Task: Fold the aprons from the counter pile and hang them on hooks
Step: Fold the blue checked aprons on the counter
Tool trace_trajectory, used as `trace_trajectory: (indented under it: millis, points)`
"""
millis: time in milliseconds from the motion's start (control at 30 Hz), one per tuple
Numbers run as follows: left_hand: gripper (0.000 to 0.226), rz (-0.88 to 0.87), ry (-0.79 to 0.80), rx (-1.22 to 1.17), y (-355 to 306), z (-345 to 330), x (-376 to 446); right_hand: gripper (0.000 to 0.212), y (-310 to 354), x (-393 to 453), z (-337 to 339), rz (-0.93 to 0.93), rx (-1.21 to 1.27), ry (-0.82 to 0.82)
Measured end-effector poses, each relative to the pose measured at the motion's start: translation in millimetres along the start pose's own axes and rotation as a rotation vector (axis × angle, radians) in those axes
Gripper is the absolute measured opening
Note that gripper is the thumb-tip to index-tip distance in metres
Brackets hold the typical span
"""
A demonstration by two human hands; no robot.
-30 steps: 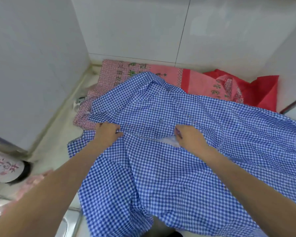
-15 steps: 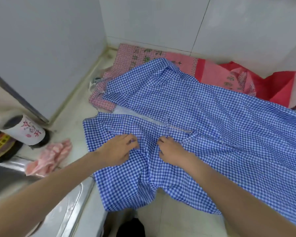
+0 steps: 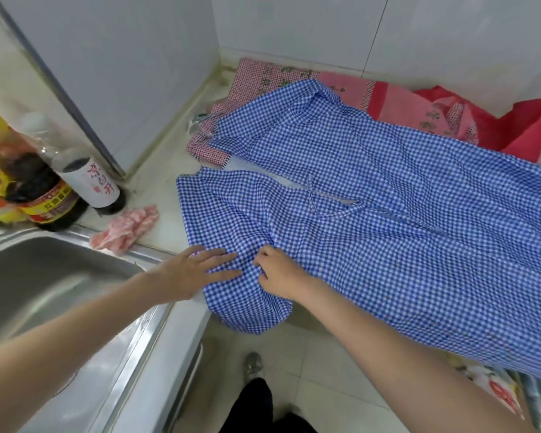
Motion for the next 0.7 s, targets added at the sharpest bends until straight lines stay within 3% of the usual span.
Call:
trace_trajectory:
  millis: [67, 167, 233, 300, 400, 467, 567, 700]
  points:
    - [0.086, -0.054, -0.170, -0.028, -10.6, 9.8, 7.0, 0.034, 0.7, -2.5, 3.9, -0.017, 0.042, -0.033]
    - [0.013, -0.015, -0.424, -0.122, -17.4, 42.9, 27.1, 0.047, 5.9, -9.7, 11.3, -0.047, 0.206, -0.047]
    - [0.022, 0.133, -0.589, -0.340, -1.5, 70.6, 42.2, 0.057, 12.4, -14.1, 14.4, -0.136, 0.431, -0.037]
    - [0.030, 0.219, -0.651, -0.520, 18.9, 96.1, 59.3, 0.064, 10.8, -11.2, 26.0, -0.256, 0.604, -0.192]
    - [0.036, 0.204, -0.662, -0.541, 38.3, 131.7, 88.2, 0.040, -11.7, -14.7, 66.1, -0.464, 0.491, -0.619]
    - [0.039, 0.188, -0.669, -0.532, 46.4, 146.3, 103.1, 0.038, -16.2, -17.1, 89.7, -0.560, 0.385, -0.741]
    - [0.041, 0.219, -0.605, -0.609, 61.0, 152.0, 123.4, 0.051, -15.4, -7.0, 109.0, -0.623, 0.539, -0.762]
    - [0.034, 0.153, -0.353, -0.687, 60.6, 149.0, 147.7, 0.038, -29.0, 1.3, 116.9, -0.706, 0.603, -0.732]
Point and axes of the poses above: each hand's wrist, its own x-axis towards the middle knuckle, its own z-axis out of the back of the hand, y = z × x, the point moved 10 cm from there along x, towards the middle knuckle, and after that the axes turned 14 degrees about -y, right-handed, at the moved point
